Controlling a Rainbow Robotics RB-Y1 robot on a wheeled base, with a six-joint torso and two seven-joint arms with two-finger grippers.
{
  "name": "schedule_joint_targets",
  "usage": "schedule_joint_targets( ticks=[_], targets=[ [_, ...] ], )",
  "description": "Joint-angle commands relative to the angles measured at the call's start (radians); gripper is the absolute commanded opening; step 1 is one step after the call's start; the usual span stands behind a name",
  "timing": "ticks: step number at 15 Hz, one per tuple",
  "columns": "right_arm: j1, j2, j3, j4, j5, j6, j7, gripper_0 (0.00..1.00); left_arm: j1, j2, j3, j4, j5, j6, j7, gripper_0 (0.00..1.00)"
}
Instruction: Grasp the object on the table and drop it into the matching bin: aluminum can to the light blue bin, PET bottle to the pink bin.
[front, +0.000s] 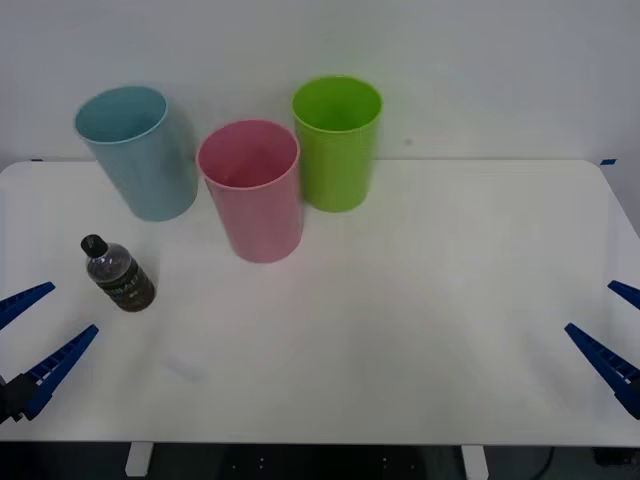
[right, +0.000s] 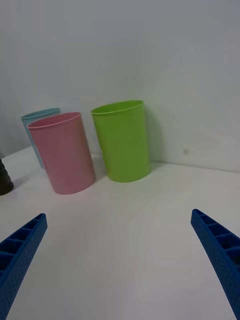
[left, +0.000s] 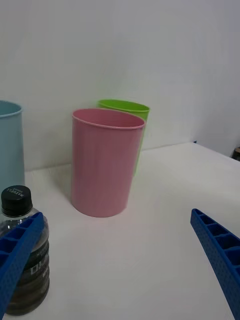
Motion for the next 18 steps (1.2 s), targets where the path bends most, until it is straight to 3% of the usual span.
schedule_joint_targets(
  ticks=[1, 4, 18],
  targets=[
    [0.0, 0.0, 0.0, 0.0, 0.0, 0.0, 0.0, 1.0, 0.0, 0.0, 0.0, 0.0, 0.0, 0.0, 0.0, 1.0],
    [0.0, 0.0, 0.0, 0.0, 0.0, 0.0, 0.0, 1.0, -0.012, -0.064, -0.036, 0.041, -0.016, 0.004, -0.003, 1.0],
    [0.0, 0.0, 0.0, 0.0, 0.0, 0.0, 0.0, 1.0, -0.05, -0.059, -0.04, 0.132, -0.023, 0.096, -0.055, 1.0]
  ],
)
